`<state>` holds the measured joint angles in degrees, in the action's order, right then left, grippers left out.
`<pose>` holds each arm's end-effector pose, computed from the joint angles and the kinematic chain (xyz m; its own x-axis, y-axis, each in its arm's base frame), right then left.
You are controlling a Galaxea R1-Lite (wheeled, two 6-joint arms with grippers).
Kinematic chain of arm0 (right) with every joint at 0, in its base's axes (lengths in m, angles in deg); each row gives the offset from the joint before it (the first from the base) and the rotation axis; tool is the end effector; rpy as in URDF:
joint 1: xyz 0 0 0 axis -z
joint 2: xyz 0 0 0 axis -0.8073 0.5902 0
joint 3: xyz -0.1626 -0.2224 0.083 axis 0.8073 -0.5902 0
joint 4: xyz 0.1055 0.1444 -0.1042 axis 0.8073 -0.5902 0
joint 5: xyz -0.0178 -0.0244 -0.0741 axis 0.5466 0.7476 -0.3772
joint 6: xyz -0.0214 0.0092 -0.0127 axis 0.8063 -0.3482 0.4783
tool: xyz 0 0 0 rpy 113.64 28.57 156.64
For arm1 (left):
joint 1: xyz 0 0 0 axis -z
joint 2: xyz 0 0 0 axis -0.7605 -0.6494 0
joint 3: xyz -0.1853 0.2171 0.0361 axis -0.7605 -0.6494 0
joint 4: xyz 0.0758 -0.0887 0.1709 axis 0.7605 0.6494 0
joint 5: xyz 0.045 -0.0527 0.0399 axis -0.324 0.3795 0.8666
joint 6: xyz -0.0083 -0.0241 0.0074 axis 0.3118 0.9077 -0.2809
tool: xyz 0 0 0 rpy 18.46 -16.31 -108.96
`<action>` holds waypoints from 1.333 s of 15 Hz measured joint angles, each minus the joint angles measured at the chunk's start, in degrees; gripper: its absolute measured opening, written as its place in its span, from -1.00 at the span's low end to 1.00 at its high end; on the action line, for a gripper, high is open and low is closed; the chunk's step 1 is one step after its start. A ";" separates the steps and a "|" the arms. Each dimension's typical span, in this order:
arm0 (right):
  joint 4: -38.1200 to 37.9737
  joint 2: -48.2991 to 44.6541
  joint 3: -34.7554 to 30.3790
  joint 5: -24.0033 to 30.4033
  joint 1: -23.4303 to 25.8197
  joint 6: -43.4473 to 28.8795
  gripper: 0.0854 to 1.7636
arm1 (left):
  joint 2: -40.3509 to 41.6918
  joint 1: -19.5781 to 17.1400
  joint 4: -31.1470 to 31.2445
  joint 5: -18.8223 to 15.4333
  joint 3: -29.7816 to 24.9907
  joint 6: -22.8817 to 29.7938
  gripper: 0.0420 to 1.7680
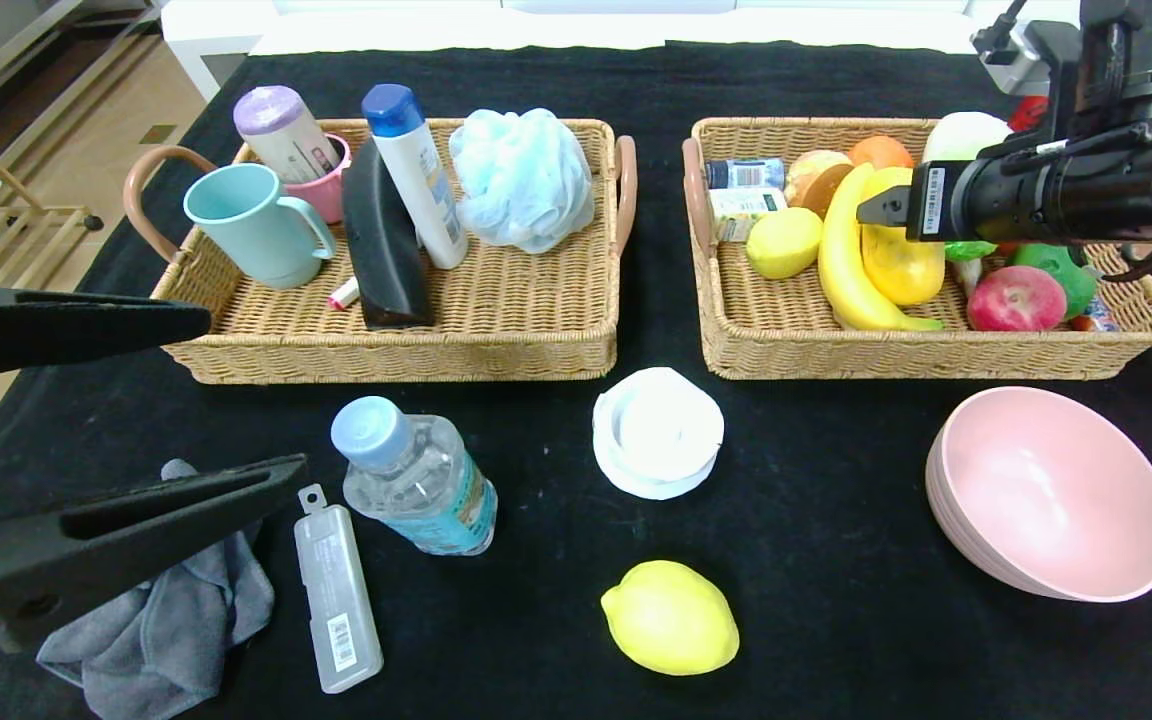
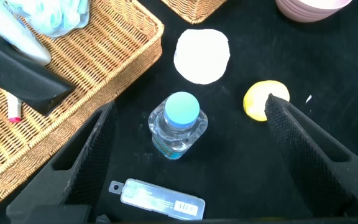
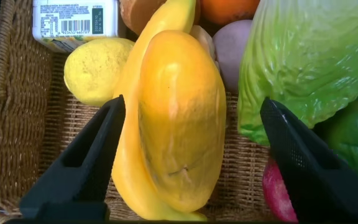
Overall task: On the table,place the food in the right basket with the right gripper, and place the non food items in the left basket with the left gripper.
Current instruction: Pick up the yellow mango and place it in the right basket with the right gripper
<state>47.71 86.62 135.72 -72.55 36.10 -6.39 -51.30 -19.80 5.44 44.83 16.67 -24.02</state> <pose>0.3491 0.1050 0.3188 0.9644 0.0608 -0.2572 -0.0589 0.9981 0.0151 0.1254 -0.0772 0.3009 0.7457 -0.6435 -0.1729 0.6648 0.7016 0.2564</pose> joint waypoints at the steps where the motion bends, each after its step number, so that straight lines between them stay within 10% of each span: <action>1: -0.09 -0.39 -0.05 0.06 0.00 0.50 0.81 | 0.00 0.00 0.00 -0.02 0.00 -0.02 0.94; 20: 0.27 -20.00 -24.31 17.47 -10.85 6.19 0.92 | 0.39 0.00 0.00 0.00 -0.06 -0.11 0.94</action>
<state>47.98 66.61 111.42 -55.08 25.25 -0.20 -50.91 -19.80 5.44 44.83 16.61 -24.13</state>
